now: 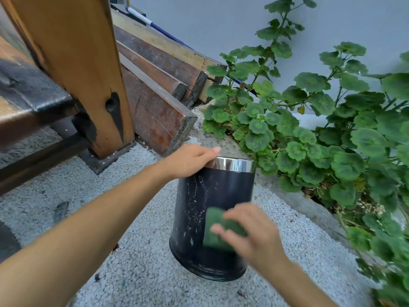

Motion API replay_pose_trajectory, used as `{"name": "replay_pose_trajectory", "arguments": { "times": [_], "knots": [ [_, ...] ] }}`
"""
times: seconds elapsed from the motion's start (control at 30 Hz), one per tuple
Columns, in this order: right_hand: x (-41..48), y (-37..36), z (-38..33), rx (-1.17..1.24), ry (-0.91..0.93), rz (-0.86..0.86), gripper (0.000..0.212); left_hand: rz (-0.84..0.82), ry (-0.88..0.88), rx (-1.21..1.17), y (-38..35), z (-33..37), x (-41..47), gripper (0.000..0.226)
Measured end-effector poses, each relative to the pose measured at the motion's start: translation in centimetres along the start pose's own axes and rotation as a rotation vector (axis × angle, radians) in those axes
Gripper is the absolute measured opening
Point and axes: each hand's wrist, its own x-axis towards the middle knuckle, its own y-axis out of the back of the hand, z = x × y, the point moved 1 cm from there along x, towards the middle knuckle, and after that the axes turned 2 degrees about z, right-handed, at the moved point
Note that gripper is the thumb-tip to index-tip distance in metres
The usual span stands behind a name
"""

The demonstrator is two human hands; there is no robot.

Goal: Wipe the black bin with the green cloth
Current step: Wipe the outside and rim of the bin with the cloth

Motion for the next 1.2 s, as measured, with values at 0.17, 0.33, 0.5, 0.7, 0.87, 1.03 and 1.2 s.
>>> {"name": "replay_pose_trajectory", "arguments": {
  "times": [0.17,0.33,0.5,0.7,0.87,1.03,1.2],
  "knots": [
    [9.3,4.5,2.2,0.0,-0.117,0.282,0.032,-0.044,-0.004,0.028,-1.6,3.1,1.0,0.053],
    [9.8,4.1,5.1,-0.086,-0.196,0.247,0.03,-0.042,0.004,0.068,-3.4,4.7,2.9,0.034],
    [4.4,2.4,6.6,-0.092,-0.166,0.165,0.032,-0.027,-0.022,0.02,-3.6,5.0,3.7,0.049],
    [-5.7,-0.6,4.7,-0.035,-0.108,-0.039,0.032,-0.039,0.016,0.041,-3.6,5.6,4.4,0.053],
    [-9.6,-0.1,3.8,0.033,-0.131,-0.024,0.032,-0.044,0.041,0.068,-5.0,7.0,5.1,0.054],
    [-3.8,4.0,5.5,-0.055,-0.144,0.162,0.027,-0.023,0.06,-0.025,-6.2,8.0,5.8,0.054],
    [4.0,5.3,7.3,-0.121,-0.153,0.305,0.029,-0.021,0.125,-0.004,-4.7,5.6,4.9,0.06]
  ]
}}
